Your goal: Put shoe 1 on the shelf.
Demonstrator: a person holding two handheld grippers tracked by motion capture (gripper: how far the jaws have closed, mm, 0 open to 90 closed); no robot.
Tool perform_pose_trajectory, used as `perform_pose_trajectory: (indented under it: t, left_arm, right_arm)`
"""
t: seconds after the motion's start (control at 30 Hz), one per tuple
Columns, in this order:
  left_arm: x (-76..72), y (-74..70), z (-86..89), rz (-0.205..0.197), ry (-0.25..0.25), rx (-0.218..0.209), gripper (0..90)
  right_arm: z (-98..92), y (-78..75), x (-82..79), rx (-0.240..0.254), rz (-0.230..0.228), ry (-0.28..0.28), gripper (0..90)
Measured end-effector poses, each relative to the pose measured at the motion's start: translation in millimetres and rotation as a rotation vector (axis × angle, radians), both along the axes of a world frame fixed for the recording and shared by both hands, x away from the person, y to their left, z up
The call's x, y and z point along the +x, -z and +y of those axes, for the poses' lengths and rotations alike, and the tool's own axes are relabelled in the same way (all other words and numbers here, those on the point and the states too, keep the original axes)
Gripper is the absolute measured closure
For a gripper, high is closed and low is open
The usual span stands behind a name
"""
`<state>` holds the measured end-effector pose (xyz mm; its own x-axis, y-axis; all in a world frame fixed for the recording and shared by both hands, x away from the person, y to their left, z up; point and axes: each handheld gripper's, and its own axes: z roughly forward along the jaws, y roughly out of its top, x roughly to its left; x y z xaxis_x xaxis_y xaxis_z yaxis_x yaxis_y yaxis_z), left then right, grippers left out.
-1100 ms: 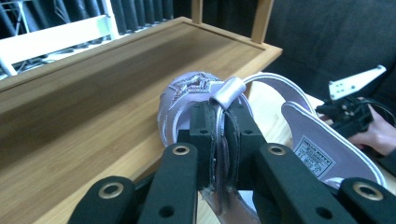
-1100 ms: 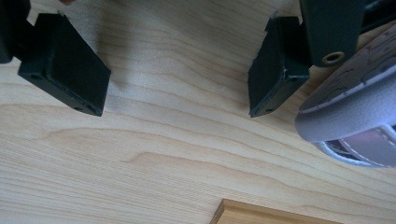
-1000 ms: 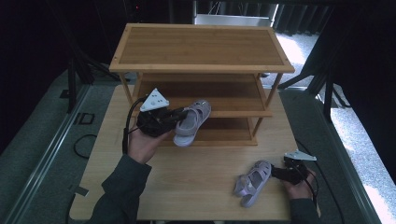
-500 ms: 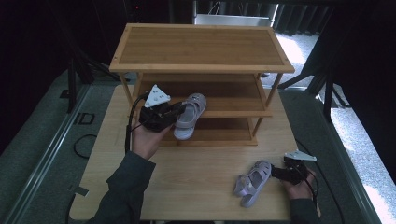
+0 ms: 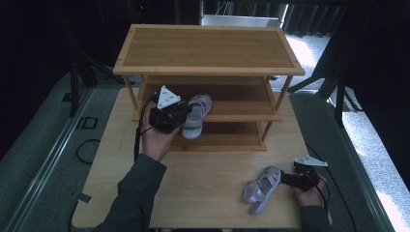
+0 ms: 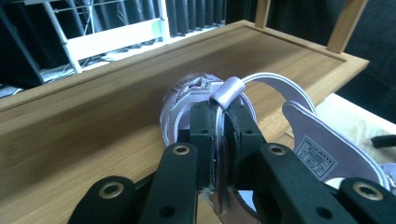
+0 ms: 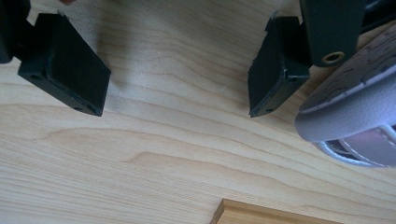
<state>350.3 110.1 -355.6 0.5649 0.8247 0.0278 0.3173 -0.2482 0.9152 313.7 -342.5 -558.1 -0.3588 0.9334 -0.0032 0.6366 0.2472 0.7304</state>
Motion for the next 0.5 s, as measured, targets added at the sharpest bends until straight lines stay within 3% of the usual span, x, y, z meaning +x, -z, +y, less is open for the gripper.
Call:
perform_pose_trajectory:
  t: [0.3,0.5]
  left_arm:
    - [9.5,2.6,-7.9,-0.021,-0.052,0.016,83.2]
    - [18.3,5.7,-8.1,-0.016,-0.077,-0.013,83.1]
  right_arm:
    - [0.0,0.0,0.0,0.000,0.000,0.000,20.3]
    - [0.0,0.0,0.0,0.000,0.000,0.000,20.3]
